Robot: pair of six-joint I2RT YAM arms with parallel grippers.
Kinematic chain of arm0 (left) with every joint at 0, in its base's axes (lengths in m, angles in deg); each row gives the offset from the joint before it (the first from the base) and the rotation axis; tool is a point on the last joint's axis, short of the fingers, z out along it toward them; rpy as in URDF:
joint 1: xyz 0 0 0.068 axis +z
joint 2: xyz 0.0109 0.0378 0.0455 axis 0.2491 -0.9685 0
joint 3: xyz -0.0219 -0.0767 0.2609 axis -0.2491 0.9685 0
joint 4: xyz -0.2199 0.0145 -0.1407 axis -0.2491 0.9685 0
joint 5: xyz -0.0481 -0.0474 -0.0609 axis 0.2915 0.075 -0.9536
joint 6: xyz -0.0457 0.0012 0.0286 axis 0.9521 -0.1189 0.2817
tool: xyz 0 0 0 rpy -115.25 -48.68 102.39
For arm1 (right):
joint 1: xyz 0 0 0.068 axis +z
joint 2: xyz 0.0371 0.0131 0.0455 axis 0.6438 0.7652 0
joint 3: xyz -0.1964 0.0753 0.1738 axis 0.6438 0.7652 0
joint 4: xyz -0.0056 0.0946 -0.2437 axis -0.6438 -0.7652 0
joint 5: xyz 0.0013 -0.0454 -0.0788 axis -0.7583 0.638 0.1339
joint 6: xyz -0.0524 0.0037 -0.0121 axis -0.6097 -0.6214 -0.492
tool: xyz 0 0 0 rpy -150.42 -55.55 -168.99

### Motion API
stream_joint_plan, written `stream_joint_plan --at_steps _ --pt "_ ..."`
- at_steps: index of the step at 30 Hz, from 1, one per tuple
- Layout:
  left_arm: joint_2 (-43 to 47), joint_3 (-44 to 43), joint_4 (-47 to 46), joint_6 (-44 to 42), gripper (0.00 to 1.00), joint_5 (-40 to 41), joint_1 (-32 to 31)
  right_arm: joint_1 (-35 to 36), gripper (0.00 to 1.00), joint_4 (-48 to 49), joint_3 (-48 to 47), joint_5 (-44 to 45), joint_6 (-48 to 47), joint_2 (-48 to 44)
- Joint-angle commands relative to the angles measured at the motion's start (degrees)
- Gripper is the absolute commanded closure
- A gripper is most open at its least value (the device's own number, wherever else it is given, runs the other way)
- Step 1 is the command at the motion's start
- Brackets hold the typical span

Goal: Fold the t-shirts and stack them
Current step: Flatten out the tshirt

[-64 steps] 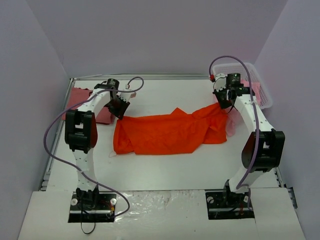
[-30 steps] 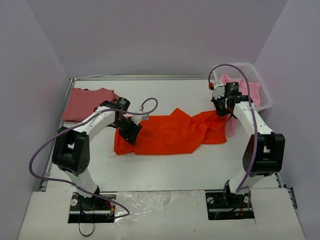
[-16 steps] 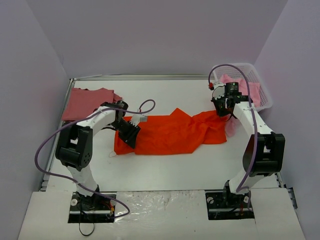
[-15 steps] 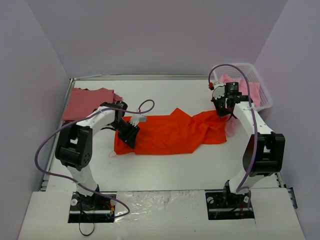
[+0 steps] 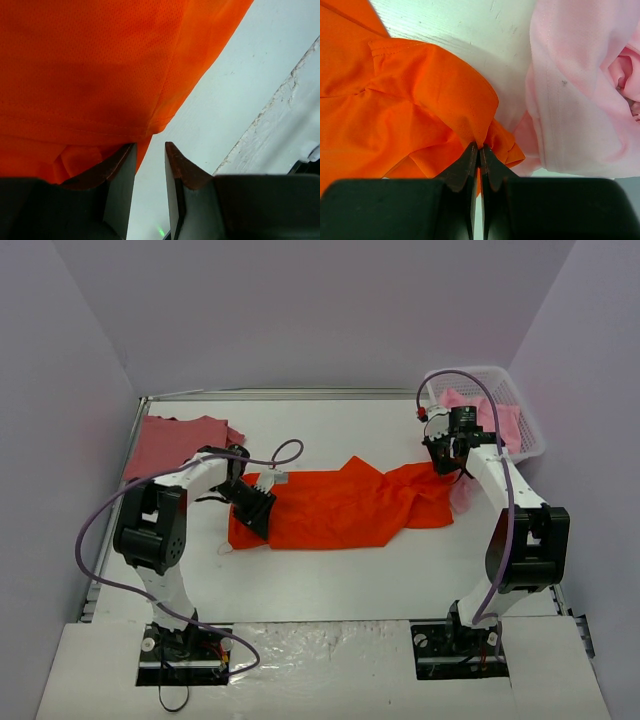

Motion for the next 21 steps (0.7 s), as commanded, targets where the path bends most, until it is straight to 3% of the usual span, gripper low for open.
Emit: stream_joint_plan --at_steps 1,21 --pt "-0.25 -2.49 2.72 -1.03 0.72 -3.66 0.06 -0.40 1.00 0.19 0.49 1.14 -0.11 -1.21" --pt "-2.01 -4.43 2.11 -0.24 0.74 -6.04 1.56 -0.40 1.00 0.28 1.02 1.58 -0.47 -0.68"
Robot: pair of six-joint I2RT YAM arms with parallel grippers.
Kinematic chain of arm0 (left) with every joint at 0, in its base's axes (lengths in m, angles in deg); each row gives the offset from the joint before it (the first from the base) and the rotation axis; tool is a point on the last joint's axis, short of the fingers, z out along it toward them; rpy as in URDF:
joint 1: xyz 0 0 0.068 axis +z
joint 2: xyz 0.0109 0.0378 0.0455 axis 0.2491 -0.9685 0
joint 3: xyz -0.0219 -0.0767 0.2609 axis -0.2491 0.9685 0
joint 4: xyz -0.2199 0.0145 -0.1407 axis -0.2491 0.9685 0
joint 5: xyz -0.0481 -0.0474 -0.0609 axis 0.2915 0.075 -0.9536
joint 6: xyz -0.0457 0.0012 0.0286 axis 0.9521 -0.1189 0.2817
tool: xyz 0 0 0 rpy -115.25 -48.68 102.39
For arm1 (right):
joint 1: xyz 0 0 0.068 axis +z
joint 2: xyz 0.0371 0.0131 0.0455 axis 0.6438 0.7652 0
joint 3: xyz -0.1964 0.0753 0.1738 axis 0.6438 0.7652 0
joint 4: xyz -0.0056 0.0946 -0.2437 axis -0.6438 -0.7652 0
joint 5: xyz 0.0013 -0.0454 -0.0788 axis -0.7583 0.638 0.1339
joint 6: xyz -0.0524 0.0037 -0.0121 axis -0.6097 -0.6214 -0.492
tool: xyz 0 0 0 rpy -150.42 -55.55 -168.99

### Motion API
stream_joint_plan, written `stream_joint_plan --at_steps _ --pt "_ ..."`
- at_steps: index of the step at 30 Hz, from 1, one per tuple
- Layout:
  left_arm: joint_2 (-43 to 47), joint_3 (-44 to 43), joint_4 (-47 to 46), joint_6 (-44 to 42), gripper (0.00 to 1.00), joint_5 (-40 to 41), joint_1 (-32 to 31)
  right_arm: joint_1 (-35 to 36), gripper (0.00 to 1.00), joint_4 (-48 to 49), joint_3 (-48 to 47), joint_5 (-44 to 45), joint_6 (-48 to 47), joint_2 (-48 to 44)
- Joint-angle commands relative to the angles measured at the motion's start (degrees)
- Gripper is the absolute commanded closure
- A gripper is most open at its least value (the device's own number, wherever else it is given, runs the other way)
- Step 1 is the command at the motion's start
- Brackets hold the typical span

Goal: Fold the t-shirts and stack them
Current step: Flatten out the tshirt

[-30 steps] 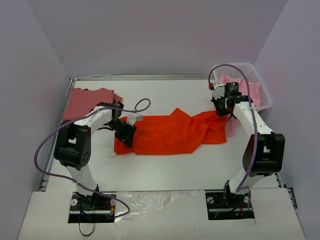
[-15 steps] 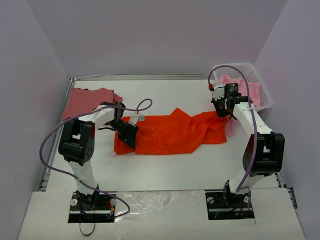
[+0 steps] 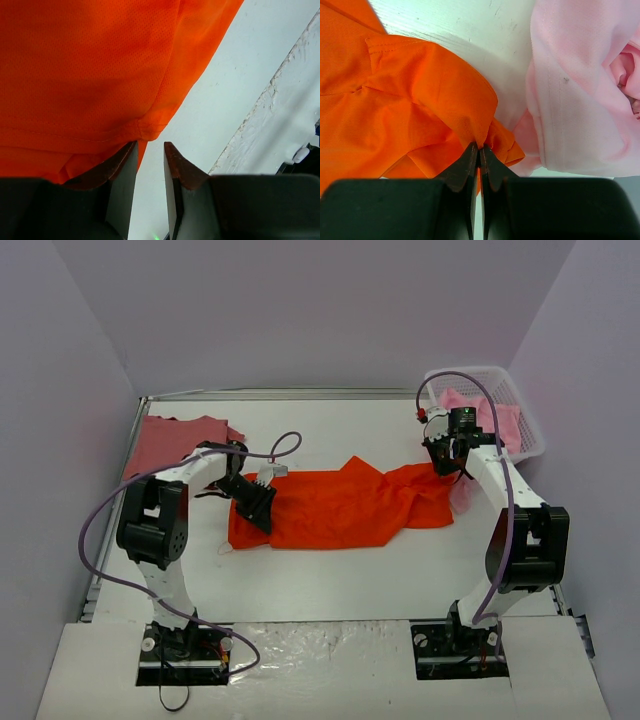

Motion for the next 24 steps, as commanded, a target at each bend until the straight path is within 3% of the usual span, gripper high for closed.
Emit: stream_joint_plan --at_steps 1,7,24 --pt "0.13 -0.96 0.62 0.28 0.74 -0.44 0.57 -0.40 1.00 0.06 0.28 1.08 -0.25 -0.60" --pt "-0.93 -0.16 -0.70 2.57 0.77 1.58 0.66 -0.40 1.00 0.15 0.45 1.08 -0.51 -0.59" --pt "-2.60 -1.31 0.18 7.76 0.77 -5.88 3.21 -0.40 1.00 0.15 0.98 1.69 -0.86 0.28"
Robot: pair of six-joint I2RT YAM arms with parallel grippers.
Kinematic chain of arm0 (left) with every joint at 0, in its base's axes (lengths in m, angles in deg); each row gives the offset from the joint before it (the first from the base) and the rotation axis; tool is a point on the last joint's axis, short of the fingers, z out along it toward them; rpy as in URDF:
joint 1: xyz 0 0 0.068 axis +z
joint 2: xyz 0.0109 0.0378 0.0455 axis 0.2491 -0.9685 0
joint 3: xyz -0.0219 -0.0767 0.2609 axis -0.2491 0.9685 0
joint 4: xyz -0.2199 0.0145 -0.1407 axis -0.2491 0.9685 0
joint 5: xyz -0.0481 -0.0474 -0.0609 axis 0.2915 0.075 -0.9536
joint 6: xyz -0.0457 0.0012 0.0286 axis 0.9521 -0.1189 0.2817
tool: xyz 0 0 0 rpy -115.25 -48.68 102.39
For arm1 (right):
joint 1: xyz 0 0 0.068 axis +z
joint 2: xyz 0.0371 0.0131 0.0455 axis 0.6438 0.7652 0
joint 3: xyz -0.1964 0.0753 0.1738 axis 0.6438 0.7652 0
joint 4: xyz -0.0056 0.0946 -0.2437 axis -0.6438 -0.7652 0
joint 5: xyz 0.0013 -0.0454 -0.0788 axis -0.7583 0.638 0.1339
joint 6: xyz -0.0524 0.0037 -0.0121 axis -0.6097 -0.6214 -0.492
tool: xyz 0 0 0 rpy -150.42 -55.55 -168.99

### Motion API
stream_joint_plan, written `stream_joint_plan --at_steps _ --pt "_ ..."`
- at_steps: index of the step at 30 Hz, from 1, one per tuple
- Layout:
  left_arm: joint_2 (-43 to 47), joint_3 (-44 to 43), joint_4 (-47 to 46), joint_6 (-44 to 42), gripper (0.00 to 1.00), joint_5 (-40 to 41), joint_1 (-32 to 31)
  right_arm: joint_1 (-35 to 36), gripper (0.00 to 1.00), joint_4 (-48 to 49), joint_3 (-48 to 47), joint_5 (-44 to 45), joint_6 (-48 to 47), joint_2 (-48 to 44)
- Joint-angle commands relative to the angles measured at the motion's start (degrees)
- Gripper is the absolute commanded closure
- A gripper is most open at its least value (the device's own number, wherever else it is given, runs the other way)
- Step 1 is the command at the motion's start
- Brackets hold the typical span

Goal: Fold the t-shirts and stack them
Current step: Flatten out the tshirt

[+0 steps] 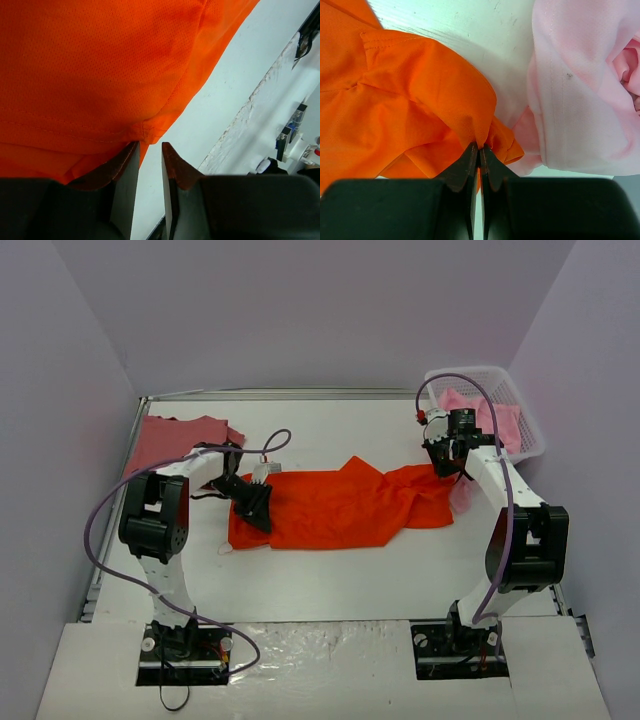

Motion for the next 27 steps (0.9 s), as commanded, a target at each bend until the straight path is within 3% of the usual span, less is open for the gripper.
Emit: stream_joint_plan --at_steps 1,12,20,27 --pt "-0.02 -1.30 1.47 0.90 0.77 -3.50 1.16 -0.40 1.00 0.06 0.37 1.15 -0.62 0.20" --pt "-1.51 -1.74 6.04 -1.65 0.77 -2.46 2.30 -0.40 1.00 0.06 0.19 2.11 -0.36 1.25" --pt "-1.78 -0.60 3.93 0.10 0.78 -1.31 3.36 -0.32 1.00 0.06 0.54 2.55 -0.62 1.34" --pt "-3.97 -1.74 2.70 0.72 0.78 -4.90 3.36 -0.14 1.00 0.15 0.63 2.82 -0.62 1.43"
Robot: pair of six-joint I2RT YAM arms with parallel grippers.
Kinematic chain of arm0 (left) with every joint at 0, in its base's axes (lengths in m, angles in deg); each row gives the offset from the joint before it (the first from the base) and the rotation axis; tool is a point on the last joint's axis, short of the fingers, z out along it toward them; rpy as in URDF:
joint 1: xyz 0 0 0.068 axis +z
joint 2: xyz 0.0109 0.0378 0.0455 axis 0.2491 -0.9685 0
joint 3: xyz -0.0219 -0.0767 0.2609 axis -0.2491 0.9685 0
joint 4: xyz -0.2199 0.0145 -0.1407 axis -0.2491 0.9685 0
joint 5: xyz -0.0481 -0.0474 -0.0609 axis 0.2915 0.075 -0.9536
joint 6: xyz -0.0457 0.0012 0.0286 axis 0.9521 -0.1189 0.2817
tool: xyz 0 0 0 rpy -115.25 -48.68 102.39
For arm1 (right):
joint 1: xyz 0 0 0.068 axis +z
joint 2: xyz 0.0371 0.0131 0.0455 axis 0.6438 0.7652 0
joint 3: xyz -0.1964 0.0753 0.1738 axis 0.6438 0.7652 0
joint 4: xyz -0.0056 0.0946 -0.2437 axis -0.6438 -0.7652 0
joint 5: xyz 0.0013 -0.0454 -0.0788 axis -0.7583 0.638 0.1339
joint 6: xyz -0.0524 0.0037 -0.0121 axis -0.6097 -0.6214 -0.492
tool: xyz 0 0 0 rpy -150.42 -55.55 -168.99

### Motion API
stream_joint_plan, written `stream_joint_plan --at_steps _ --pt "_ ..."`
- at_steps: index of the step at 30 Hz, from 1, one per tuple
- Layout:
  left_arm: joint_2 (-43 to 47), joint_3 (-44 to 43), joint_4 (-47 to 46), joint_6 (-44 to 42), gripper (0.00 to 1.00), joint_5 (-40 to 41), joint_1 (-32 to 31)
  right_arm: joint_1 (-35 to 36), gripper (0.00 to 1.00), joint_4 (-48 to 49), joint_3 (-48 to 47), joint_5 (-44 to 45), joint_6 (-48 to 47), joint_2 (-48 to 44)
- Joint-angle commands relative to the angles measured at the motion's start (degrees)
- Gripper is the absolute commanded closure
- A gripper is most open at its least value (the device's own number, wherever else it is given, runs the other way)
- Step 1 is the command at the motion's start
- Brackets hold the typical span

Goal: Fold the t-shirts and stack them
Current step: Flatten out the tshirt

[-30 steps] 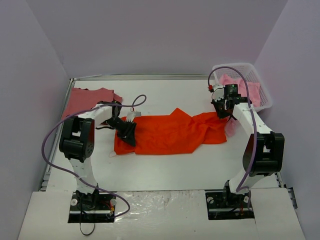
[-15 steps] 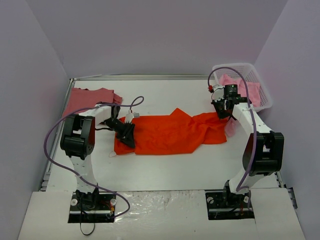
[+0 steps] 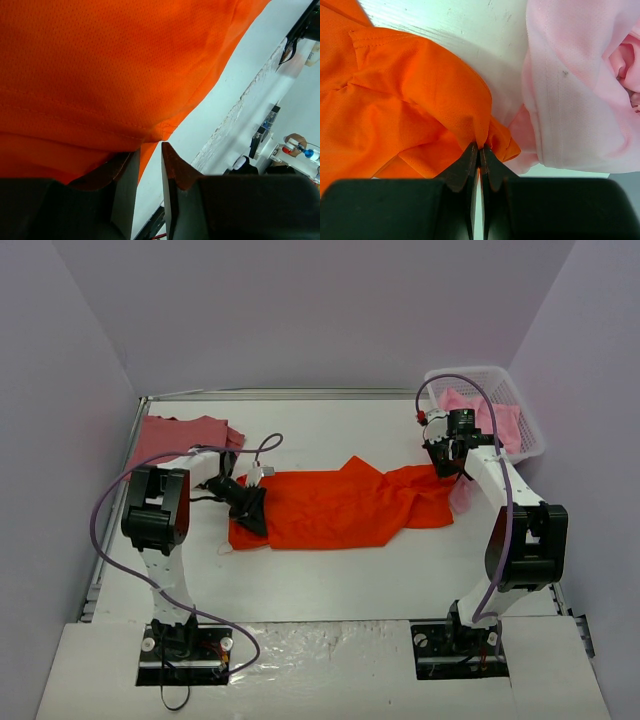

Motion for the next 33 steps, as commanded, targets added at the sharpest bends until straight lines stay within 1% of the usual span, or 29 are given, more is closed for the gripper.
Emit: stream_joint_plan --at_steps 1,6,12,21,25,26,27,29,33 --pt "-0.43 -1.87 -0.14 0.54 0.78 -3.05 0.34 -0.25 1.00 -0.03 0.56 1.40 -0.62 1.14" --pt "-1.58 -3.54 -0.49 1.25 0.78 -5.16 0.08 -0.16 1.00 -0.11 0.48 1.83 -0.71 1.67" --pt "-0.70 -5.92 -0.58 2.22 0.78 -6.13 0.08 0.10 1.00 0.06 0.48 2.62 -0.88 2.64" --pt "-3.95 -6.71 -0.85 1.96 0.80 -7.01 -0.28 1.07 1.00 0.15 0.39 3.68 -0.89 3.52" --pt "-3.86 -6.71 -0.50 1.78 0.89 -7.45 -0.89 1.16 1.00 0.15 0.56 4.21 -1.06 3.78" --pt "-3.86 -6.62 -0.23 1.52 0.95 -7.89 -0.98 1.24 1.00 0.15 0.56 4.21 -1.06 3.87" --pt "-3.69 -6.71 0.12 0.82 0.97 -7.98 -1.24 1.16 1.00 0.15 0.65 4.21 -1.06 3.78" --pt "-3.43 -6.80 1.61 -0.50 0.98 -8.42 -1.33 1.24 1.00 0.06 0.65 4.21 -1.06 3.69" --pt "1.92 -6.35 0.74 -1.47 0.98 -7.28 -0.28 1.25 1.00 0.06 0.65 3.77 -1.06 2.12"
